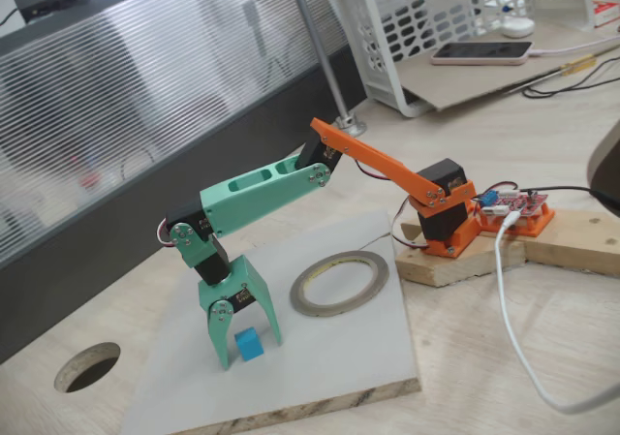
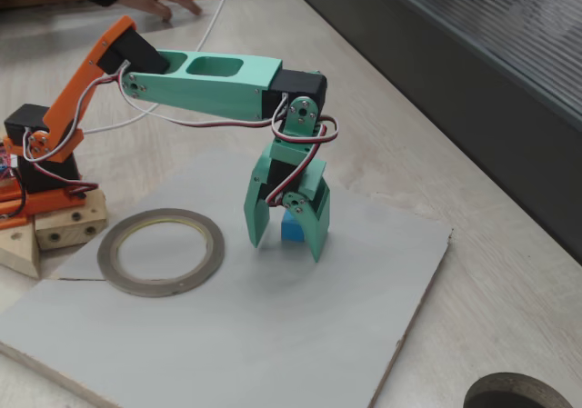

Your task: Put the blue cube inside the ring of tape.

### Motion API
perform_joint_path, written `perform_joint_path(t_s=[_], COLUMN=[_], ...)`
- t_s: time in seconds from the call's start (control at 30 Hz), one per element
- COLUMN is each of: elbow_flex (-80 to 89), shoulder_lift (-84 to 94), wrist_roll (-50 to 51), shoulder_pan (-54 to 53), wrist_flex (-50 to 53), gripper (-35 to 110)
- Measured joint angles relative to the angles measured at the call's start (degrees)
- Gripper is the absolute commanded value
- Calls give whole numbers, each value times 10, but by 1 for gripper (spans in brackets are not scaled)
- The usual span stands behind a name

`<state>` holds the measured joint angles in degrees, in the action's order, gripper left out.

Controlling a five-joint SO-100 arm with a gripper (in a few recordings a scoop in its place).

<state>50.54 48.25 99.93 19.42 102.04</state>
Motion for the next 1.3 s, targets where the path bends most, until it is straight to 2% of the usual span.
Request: perform_joint_path(t_s=[0.63,0.97,1.3], elbow_flex=[0,0,0], shoulder_lift=[29,29,29], wrist_roll=[3,3,4], shoulder_pan=[-3,-3,-3], wrist_flex=[0,0,0], gripper=[56,30,27])
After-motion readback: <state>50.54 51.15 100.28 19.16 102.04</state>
